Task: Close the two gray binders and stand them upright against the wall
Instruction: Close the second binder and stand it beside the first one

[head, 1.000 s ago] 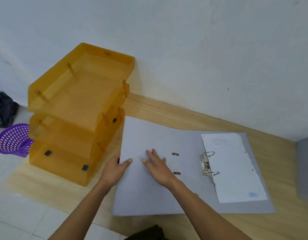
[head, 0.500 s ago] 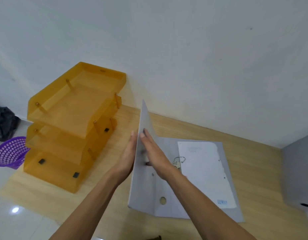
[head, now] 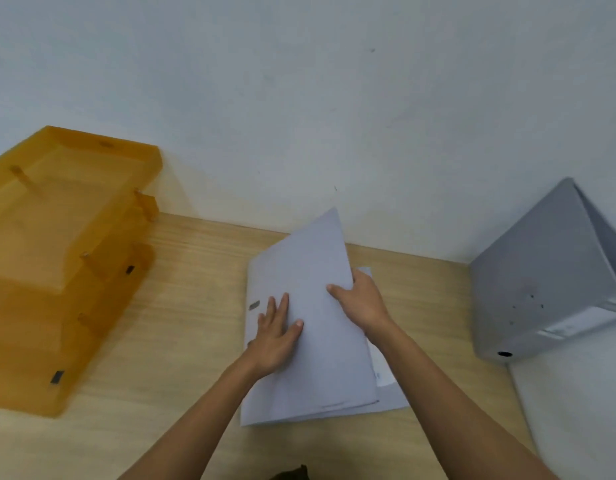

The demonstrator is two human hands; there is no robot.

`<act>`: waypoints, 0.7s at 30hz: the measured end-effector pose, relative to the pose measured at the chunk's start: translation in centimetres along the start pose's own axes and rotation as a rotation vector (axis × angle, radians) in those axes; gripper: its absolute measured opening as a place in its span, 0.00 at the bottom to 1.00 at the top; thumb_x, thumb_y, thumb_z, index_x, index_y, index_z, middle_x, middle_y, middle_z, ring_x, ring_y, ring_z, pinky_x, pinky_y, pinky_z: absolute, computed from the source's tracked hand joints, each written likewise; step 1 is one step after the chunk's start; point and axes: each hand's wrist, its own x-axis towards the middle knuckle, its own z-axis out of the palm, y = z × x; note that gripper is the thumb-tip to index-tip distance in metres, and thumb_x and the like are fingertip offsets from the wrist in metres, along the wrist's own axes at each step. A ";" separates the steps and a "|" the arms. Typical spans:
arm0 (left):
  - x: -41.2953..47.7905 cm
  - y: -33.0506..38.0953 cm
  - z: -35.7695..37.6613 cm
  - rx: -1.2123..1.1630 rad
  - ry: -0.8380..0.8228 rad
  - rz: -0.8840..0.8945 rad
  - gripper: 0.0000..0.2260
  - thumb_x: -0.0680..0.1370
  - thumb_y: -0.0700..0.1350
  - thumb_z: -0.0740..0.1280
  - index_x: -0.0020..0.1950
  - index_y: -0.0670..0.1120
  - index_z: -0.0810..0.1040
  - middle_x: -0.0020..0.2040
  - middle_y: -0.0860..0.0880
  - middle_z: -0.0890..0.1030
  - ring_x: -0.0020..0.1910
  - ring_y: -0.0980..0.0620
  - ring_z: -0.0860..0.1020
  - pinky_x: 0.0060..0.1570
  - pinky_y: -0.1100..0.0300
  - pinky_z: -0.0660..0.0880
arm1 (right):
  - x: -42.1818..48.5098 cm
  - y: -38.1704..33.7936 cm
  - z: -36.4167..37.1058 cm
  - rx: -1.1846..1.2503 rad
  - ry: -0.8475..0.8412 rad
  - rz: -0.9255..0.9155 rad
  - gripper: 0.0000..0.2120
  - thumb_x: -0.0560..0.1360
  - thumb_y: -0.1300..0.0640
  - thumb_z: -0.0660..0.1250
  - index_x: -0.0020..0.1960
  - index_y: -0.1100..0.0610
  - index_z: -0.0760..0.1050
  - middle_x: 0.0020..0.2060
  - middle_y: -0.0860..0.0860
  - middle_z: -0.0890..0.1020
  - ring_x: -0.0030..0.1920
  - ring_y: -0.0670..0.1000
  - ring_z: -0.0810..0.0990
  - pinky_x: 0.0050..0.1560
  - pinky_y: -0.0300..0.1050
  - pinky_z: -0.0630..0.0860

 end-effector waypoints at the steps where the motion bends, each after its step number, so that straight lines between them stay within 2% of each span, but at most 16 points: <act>1: 0.0 -0.7 0.4 0.025 0.003 -0.023 0.34 0.83 0.60 0.57 0.83 0.57 0.40 0.83 0.51 0.36 0.82 0.42 0.37 0.79 0.41 0.42 | 0.2 1.4 -1.1 -0.011 0.022 0.011 0.16 0.74 0.59 0.71 0.62 0.58 0.79 0.57 0.56 0.85 0.55 0.56 0.84 0.58 0.56 0.80; 4: -0.4 -2.6 1.5 0.032 0.054 -0.060 0.38 0.82 0.55 0.64 0.84 0.50 0.44 0.84 0.47 0.39 0.83 0.41 0.46 0.80 0.44 0.48 | 0.6 5.4 -4.0 -0.016 0.067 0.048 0.18 0.75 0.57 0.72 0.63 0.59 0.78 0.57 0.55 0.85 0.54 0.55 0.84 0.55 0.51 0.81; 6: -0.9 -3.3 1.6 -0.045 0.105 -0.084 0.41 0.80 0.52 0.68 0.84 0.46 0.46 0.84 0.45 0.44 0.81 0.44 0.57 0.79 0.48 0.56 | 0.6 7.8 -4.6 -0.049 0.099 0.083 0.20 0.75 0.54 0.71 0.65 0.59 0.77 0.58 0.54 0.84 0.55 0.53 0.83 0.52 0.44 0.77; 7: -1.0 -3.4 1.9 -0.079 0.128 -0.089 0.42 0.79 0.50 0.70 0.83 0.44 0.47 0.84 0.45 0.48 0.81 0.46 0.59 0.79 0.49 0.57 | 0.5 9.3 -4.9 -0.069 0.120 0.119 0.21 0.75 0.53 0.71 0.67 0.59 0.76 0.59 0.55 0.83 0.56 0.53 0.82 0.52 0.42 0.75; 10: -1.2 -3.7 2.4 -0.108 0.187 -0.078 0.42 0.77 0.45 0.73 0.83 0.42 0.51 0.82 0.45 0.60 0.80 0.46 0.62 0.78 0.50 0.59 | 0.0 12.8 -4.9 -0.181 0.142 0.260 0.29 0.75 0.49 0.70 0.72 0.60 0.70 0.66 0.57 0.79 0.64 0.57 0.78 0.61 0.44 0.74; 12: -1.3 -3.7 2.6 -0.093 0.187 -0.087 0.39 0.77 0.44 0.73 0.82 0.42 0.54 0.80 0.45 0.64 0.78 0.44 0.66 0.76 0.48 0.63 | -0.2 14.3 -4.5 -0.278 0.131 0.309 0.33 0.75 0.51 0.70 0.75 0.61 0.65 0.71 0.59 0.72 0.69 0.60 0.74 0.67 0.48 0.72; 15: -1.3 -3.6 2.9 -0.098 0.166 -0.088 0.34 0.77 0.42 0.72 0.79 0.45 0.61 0.75 0.45 0.72 0.71 0.43 0.73 0.70 0.48 0.70 | 0.0 14.5 -3.3 -0.427 0.021 0.236 0.36 0.76 0.52 0.69 0.80 0.57 0.58 0.79 0.58 0.57 0.77 0.59 0.62 0.74 0.49 0.65; 17: -1.2 -3.6 3.1 -0.094 0.174 -0.097 0.34 0.77 0.41 0.72 0.79 0.45 0.61 0.74 0.45 0.73 0.70 0.43 0.74 0.69 0.49 0.70 | 0.4 13.7 -2.2 -0.463 -0.070 0.146 0.36 0.77 0.52 0.68 0.80 0.56 0.56 0.82 0.54 0.50 0.80 0.55 0.56 0.77 0.48 0.59; 21: -1.1 -3.6 3.2 -0.084 0.183 -0.122 0.33 0.77 0.42 0.72 0.79 0.47 0.60 0.73 0.45 0.74 0.68 0.43 0.75 0.62 0.54 0.71 | 1.0 12.7 -0.2 -0.444 -0.227 0.018 0.36 0.78 0.50 0.67 0.81 0.51 0.54 0.82 0.50 0.46 0.81 0.53 0.48 0.79 0.48 0.53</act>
